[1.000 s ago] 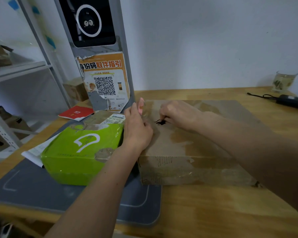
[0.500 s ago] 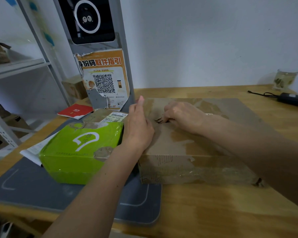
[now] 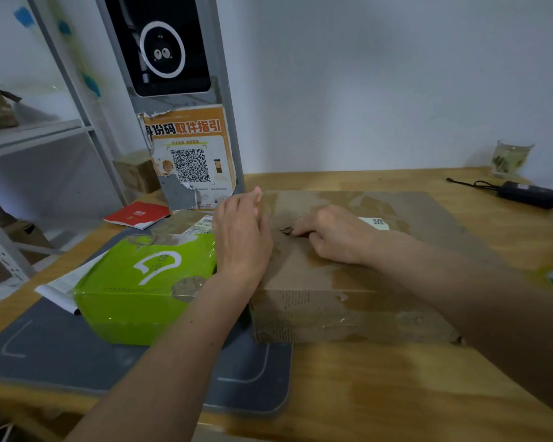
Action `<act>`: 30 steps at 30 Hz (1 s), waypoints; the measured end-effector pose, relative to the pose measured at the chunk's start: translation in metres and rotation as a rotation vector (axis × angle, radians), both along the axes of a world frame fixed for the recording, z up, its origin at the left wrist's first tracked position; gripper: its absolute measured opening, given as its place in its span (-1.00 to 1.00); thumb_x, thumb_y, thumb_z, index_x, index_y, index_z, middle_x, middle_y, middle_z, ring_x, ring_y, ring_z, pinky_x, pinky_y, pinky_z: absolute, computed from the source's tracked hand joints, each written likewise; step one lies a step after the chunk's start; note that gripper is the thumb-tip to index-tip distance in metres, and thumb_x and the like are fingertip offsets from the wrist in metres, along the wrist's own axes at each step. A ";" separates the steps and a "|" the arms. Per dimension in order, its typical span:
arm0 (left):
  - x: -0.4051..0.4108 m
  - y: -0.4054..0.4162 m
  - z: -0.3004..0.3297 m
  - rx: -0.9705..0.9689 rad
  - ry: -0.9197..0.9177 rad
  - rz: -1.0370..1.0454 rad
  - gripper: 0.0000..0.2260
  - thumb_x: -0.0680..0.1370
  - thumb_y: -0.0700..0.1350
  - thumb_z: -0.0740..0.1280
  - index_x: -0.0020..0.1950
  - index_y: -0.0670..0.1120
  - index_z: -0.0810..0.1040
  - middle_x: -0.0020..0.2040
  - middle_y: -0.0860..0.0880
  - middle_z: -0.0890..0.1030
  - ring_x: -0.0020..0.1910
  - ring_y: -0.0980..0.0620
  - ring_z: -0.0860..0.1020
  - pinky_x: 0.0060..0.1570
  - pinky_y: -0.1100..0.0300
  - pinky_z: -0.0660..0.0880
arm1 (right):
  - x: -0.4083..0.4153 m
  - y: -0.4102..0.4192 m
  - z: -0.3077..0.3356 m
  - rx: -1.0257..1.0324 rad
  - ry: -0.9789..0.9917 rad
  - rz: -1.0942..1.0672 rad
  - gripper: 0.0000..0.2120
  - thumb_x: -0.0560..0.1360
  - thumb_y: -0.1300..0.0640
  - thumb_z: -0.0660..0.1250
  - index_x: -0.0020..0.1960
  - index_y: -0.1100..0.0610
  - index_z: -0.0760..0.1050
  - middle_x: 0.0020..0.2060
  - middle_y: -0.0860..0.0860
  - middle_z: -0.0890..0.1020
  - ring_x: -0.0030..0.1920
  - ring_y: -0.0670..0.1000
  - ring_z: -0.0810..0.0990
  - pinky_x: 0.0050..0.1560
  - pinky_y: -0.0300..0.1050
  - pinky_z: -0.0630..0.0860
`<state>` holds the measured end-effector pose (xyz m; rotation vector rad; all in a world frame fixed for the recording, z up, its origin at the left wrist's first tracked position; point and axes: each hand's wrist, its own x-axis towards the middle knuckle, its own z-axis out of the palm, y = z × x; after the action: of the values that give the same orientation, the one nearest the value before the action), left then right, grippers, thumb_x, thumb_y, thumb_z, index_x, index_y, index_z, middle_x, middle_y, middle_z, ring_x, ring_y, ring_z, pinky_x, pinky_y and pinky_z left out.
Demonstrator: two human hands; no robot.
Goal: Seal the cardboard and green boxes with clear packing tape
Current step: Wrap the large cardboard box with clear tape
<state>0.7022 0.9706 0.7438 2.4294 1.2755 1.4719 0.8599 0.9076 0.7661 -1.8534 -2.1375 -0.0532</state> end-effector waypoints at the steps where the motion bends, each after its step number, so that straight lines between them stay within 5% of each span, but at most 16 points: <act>1: -0.001 -0.001 0.001 0.043 -0.011 -0.012 -0.71 0.52 -0.27 0.36 0.24 -0.22 0.56 0.11 -0.18 0.59 0.19 -0.20 0.47 0.25 0.08 0.29 | -0.001 -0.004 0.002 0.031 0.082 -0.034 -0.58 0.48 0.36 0.14 0.21 0.10 0.60 0.10 0.08 0.67 0.13 0.12 0.58 0.17 -0.02 0.48; 5: -0.004 -0.018 0.024 0.129 -0.132 -0.121 -0.90 0.54 -0.23 0.38 0.04 -0.18 0.62 -0.04 -0.10 0.63 0.03 -0.11 0.53 0.07 0.23 0.33 | 0.001 -0.021 0.013 0.144 0.702 -0.130 -0.62 0.54 0.28 0.30 0.35 0.13 0.47 0.15 0.05 0.60 0.22 0.04 0.55 0.30 -0.12 0.43; 8: -0.008 -0.035 0.051 0.033 -0.140 -0.184 -0.95 0.55 -0.18 0.40 -0.05 -0.13 0.64 -0.16 -0.01 0.64 -0.11 0.00 0.56 -0.07 0.23 0.40 | -0.005 -0.045 0.025 -0.011 1.049 -0.043 -0.11 0.29 -0.12 0.56 0.50 -0.07 0.21 0.37 -0.05 0.41 0.37 -0.07 0.39 0.40 -0.07 0.34; 10: -0.012 -0.043 0.064 -0.052 -0.106 -0.205 -0.95 0.53 -0.16 0.42 -0.07 -0.12 0.66 -0.24 0.04 0.61 -0.23 0.09 0.55 -0.14 0.28 0.42 | -0.017 -0.061 0.032 -0.070 1.100 0.020 0.07 0.13 -0.23 0.57 0.52 -0.16 0.13 0.46 -0.09 0.31 0.43 -0.09 0.30 0.43 -0.01 0.29; 13: -0.016 -0.055 0.073 -0.095 -0.043 -0.196 -0.96 0.50 -0.14 0.46 -0.09 -0.10 0.68 -0.30 0.09 0.57 -0.32 0.19 0.50 -0.17 0.27 0.48 | -0.032 -0.075 0.035 -0.081 1.134 0.032 -0.02 0.20 -0.10 0.61 0.51 -0.10 0.19 0.41 -0.04 0.40 0.38 -0.03 0.40 0.37 0.04 0.40; 16: -0.021 -0.067 0.076 -0.135 -0.041 -0.169 -0.95 0.50 -0.12 0.47 -0.11 -0.08 0.69 -0.32 0.09 0.57 -0.33 0.22 0.50 -0.16 0.23 0.52 | -0.039 -0.077 0.032 0.008 1.174 -0.110 -0.39 0.36 0.22 0.54 0.35 0.16 0.40 0.11 0.12 0.61 0.03 0.01 0.62 0.09 -0.06 0.60; 20: -0.029 -0.077 0.077 -0.383 -0.164 -0.196 -0.97 0.51 -0.17 0.45 -0.10 -0.12 0.68 -0.30 -0.01 0.64 -0.33 0.07 0.61 -0.16 0.13 0.63 | -0.029 -0.086 0.031 0.063 1.367 -0.199 -0.94 0.47 0.36 0.41 -0.09 0.30 0.54 -0.27 0.18 0.64 -0.39 -0.01 0.59 -0.35 -0.20 0.59; 25: -0.032 -0.082 0.064 -0.713 -0.357 -0.296 -0.89 0.50 -0.35 0.42 0.01 -0.32 0.63 -0.04 -0.15 0.62 -0.51 0.14 0.50 -0.43 0.29 0.57 | -0.025 -0.095 0.039 0.077 1.370 -0.192 -0.86 0.52 0.28 0.36 -0.21 0.27 0.52 -0.39 0.15 0.61 -0.44 0.02 0.54 -0.46 -0.24 0.54; 30: -0.027 -0.079 0.056 -0.907 -0.539 -0.345 -0.86 0.56 -0.32 0.35 -0.20 -0.26 0.60 0.06 -0.20 0.60 -0.47 0.06 0.47 -0.44 0.27 0.54 | -0.022 -0.066 0.045 0.221 1.067 -0.292 -0.74 0.57 0.15 0.33 -0.28 0.22 0.51 -0.45 0.14 0.57 -0.56 -0.03 0.49 -0.47 -0.18 0.49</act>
<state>0.6755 0.8918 0.7998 1.4404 1.0029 1.0091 0.8374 0.8415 0.8107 -1.5074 -1.0794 0.4964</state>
